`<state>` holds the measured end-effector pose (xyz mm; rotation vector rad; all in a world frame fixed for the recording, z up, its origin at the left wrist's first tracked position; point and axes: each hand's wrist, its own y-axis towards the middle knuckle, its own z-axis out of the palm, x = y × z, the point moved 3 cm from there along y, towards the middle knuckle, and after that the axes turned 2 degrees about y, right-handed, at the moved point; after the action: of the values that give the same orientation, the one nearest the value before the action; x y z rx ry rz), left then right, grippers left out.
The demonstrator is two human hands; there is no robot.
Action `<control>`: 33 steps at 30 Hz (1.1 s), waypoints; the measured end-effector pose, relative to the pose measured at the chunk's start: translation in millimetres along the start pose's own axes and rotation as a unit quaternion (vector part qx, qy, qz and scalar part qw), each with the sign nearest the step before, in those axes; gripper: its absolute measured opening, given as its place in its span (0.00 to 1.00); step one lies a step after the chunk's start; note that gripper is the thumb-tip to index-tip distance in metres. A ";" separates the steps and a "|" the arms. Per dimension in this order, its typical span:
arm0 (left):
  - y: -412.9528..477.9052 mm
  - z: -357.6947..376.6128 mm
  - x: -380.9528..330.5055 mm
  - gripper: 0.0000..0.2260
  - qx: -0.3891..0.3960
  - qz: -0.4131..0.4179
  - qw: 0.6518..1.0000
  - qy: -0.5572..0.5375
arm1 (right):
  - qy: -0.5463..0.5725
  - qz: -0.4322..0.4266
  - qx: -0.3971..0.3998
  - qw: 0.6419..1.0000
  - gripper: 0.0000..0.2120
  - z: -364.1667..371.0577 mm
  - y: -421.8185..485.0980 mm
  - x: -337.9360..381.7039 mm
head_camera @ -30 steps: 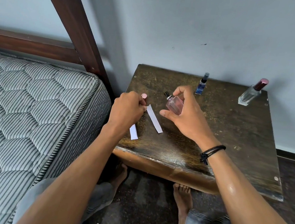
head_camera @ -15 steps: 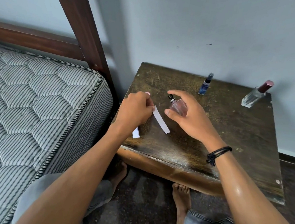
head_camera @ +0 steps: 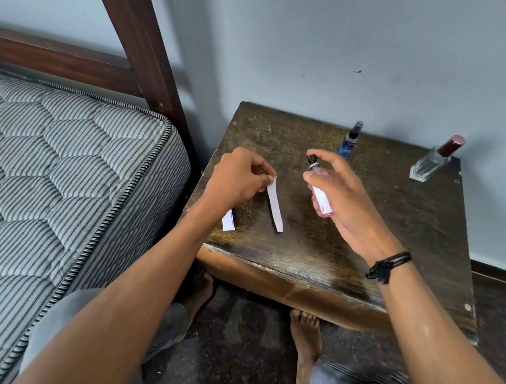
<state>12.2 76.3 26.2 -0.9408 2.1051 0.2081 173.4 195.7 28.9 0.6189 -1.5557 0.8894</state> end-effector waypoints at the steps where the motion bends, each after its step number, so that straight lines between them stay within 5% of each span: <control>1: 0.3 0.7 0.5 0.04 0.001 -0.002 1.000 -0.003 | -0.002 -0.001 -0.003 1.000 0.16 -1.1 0.0 -0.7; 5: 0.4 2.5 0.6 0.04 -0.003 -0.011 1.000 -0.013 | -0.172 -0.041 0.003 0.984 0.18 -0.7 -3.8 -3.3; 9: 0.5 4.4 1.0 0.04 -0.001 -0.015 1.000 -0.012 | -0.354 -0.106 0.022 0.929 0.23 3.8 -7.4 -4.9; 18: 2.4 8.5 5.7 0.02 -0.007 -0.021 0.999 -0.026 | -0.426 -0.133 0.048 0.894 0.19 13.4 -10.5 -10.6; 23: 5.2 10.5 10.2 0.03 -0.007 -0.025 0.999 -0.041 | -0.395 -0.124 0.031 0.910 0.17 14.4 -7.4 -10.9; 28: 7.5 12.3 12.6 0.03 -0.009 -0.033 0.998 -0.056 | -0.201 -0.007 0.009 0.980 0.11 7.5 -3.1 -6.6; 33: 6.9 14.7 13.3 0.03 -0.007 -0.033 0.997 -0.063 | -0.024 0.077 0.018 0.997 0.09 6.0 -2.4 -5.5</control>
<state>11.1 80.2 5.7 -0.9784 1.9563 0.2428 172.8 188.9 23.8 0.5555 -1.6498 1.0260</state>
